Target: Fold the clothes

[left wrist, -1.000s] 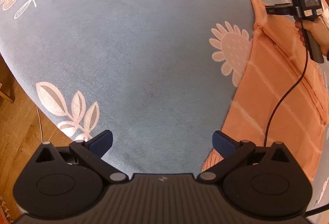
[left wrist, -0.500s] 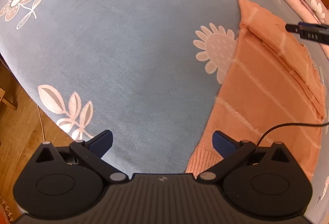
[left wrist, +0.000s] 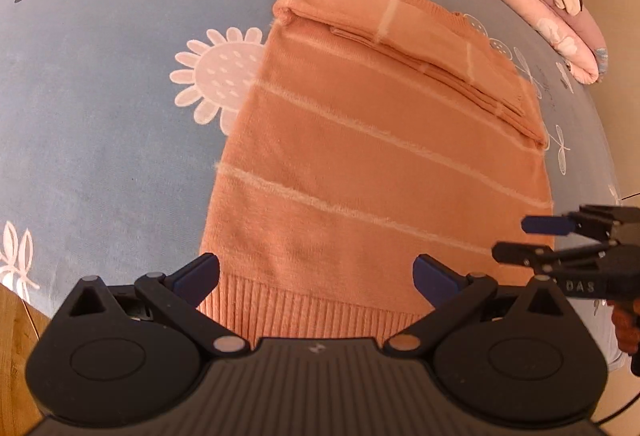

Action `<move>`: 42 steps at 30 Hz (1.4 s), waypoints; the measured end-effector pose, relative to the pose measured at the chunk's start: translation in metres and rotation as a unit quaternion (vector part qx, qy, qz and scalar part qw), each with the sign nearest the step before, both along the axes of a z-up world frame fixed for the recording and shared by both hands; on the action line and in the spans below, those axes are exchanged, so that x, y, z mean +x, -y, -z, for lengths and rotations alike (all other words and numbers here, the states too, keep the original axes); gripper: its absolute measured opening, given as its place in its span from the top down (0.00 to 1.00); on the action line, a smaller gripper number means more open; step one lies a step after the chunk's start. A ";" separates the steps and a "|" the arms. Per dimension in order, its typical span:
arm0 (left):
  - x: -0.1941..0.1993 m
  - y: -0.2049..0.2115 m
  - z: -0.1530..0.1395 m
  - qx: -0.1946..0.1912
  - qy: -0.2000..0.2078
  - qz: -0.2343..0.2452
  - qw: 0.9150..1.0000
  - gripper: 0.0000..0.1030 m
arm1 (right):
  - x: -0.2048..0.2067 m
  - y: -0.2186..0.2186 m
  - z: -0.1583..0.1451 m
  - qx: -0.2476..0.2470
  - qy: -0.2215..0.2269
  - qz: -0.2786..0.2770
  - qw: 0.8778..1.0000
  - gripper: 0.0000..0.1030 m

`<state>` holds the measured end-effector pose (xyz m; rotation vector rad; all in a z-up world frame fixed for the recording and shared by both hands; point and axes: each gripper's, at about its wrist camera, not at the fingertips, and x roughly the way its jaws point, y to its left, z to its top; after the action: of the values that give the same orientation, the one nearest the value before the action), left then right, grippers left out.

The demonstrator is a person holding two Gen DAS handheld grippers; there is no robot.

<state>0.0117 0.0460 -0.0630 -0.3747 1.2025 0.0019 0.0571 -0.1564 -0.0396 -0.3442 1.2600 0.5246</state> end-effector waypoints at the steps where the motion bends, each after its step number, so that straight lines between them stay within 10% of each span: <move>1: -0.002 0.000 0.000 0.000 -0.006 0.000 1.000 0.01 | -0.008 0.005 -0.003 -0.004 -0.002 0.001 1.000 0.35; 10: -0.008 -0.005 0.023 0.018 -0.061 0.012 0.998 0.01 | -0.037 0.003 -0.002 -0.009 0.016 -0.049 0.999 0.32; 16: -0.005 -0.040 0.030 -0.047 -0.070 -0.073 0.994 0.01 | -0.060 -0.037 0.009 0.020 0.045 -0.137 0.989 0.33; 29: 0.025 -0.050 0.033 -0.023 -0.084 -0.063 0.994 0.01 | -0.138 -0.127 0.060 0.007 0.102 -0.364 0.926 0.33; 42: 0.022 -0.057 0.035 -0.025 -0.092 -0.049 0.994 0.01 | -0.161 -0.130 0.068 -0.039 0.143 -0.456 0.878 0.33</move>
<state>0.0333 0.1028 -0.0978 -0.4855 1.3663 0.0940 -0.1041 -0.0263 -0.1079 -1.0665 0.7697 1.1753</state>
